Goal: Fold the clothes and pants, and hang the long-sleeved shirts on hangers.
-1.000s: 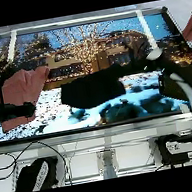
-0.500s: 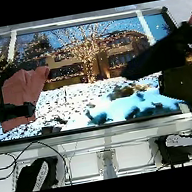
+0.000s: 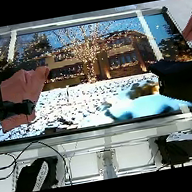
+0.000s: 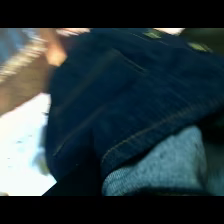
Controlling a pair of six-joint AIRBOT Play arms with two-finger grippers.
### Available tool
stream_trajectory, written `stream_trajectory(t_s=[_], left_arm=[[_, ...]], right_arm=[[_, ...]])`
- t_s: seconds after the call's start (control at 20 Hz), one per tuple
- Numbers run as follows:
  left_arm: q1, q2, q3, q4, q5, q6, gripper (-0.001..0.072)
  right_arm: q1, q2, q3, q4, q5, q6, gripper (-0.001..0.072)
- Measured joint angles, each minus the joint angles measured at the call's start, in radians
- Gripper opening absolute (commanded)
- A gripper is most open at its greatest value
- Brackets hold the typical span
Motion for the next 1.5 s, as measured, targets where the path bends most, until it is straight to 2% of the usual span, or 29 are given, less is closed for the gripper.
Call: stream_trajectory(t_s=[0.3, 0.75, 0.85, 0.95, 1.0, 1.05, 1.1, 1.3, 1.5], left_arm=[[0.000, 0.000, 0.000, 0.000, 0.047, 0.000, 0.0648], [0.000, 0.000, 0.000, 0.000, 0.058, 0.000, 0.0646], [0.000, 0.000, 0.000, 0.000, 0.058, 0.000, 0.0646], [0.000, 0.000, 0.000, 0.000, 0.058, 0.000, 0.0646], [0.000, 0.000, 0.000, 0.000, 0.058, 0.000, 0.0646], [0.000, 0.000, 0.000, 0.000, 0.058, 0.000, 0.0646], [0.000, 0.000, 0.000, 0.000, 0.058, 0.000, 0.0646], [0.000, 0.000, 0.000, 0.000, 0.058, 0.000, 0.0646], [0.000, 0.000, 0.000, 0.000, 0.058, 0.000, 0.0646]], right_arm=[[-0.016, -0.104, 0.001, -0.274, -0.043, 0.054, 0.0011], [-0.019, -0.182, -0.135, -0.514, -0.228, 0.126, 0.0015], [-0.019, -0.188, -0.187, -0.552, -0.261, 0.139, 0.0225], [-0.020, -0.192, -0.229, -0.583, -0.290, 0.150, 0.0228], [-0.020, -0.192, -0.243, -0.592, -0.301, 0.155, 0.0254], [-0.020, -0.190, -0.253, -0.602, -0.305, 0.160, 0.0336], [-0.019, -0.184, -0.260, -0.619, -0.317, 0.172, 0.0448], [-0.017, -0.131, -0.274, -0.656, -0.362, 0.216, 0.0441], [0.017, -0.018, -0.277, -0.586, -0.462, 0.210, 0.0441]])
